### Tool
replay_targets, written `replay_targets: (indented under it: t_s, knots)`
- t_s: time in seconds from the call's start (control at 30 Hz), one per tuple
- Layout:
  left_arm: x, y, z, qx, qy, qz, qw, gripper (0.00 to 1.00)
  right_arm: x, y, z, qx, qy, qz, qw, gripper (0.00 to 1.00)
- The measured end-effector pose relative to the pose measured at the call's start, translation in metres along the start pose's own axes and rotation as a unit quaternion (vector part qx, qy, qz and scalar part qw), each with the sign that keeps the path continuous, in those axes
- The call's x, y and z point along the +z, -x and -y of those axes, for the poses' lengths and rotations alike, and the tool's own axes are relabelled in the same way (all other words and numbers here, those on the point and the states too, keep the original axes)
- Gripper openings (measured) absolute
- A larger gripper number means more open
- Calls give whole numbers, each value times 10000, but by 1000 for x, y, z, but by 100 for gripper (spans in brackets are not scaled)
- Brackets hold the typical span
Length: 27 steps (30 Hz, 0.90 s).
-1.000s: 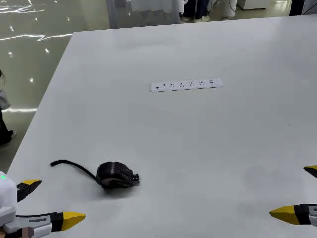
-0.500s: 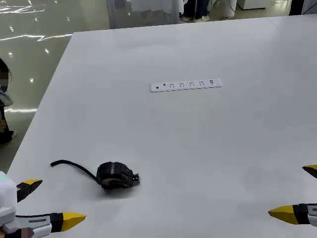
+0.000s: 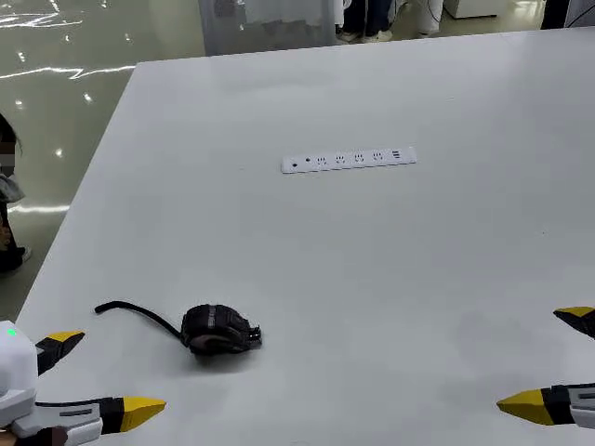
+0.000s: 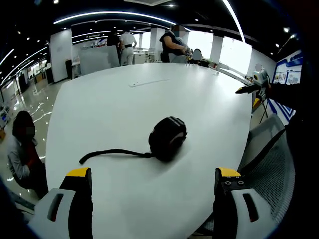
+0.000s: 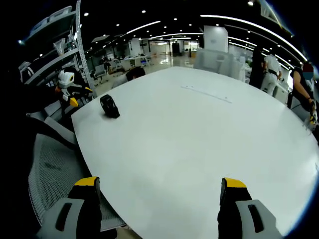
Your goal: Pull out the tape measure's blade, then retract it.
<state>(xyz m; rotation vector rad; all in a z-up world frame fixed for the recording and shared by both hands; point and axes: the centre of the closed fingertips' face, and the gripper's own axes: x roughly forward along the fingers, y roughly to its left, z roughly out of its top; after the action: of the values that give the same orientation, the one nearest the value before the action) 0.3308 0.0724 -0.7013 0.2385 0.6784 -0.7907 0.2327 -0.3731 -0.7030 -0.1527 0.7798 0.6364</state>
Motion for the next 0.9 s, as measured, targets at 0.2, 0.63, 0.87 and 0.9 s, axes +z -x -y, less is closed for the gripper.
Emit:
replay_targets:
  t_s: [0.2,0.63,0.87,0.9]
  knots:
    - [-5,-4,0,-39,-266,-190,9995,99,6,-8,-8,177,246,-46,9995,99]
    - [10,-24,-2,-290,-703,-447,9961,99,21,-28,-18,417,596,-89,9973,99]
    - [21,-41,9,-641,-1122,-656,9894,99,32,-49,-34,717,1013,-170,9921,99]
    - [20,-43,10,-705,-1191,-708,9878,98,33,-51,-35,732,1046,-187,9916,99]
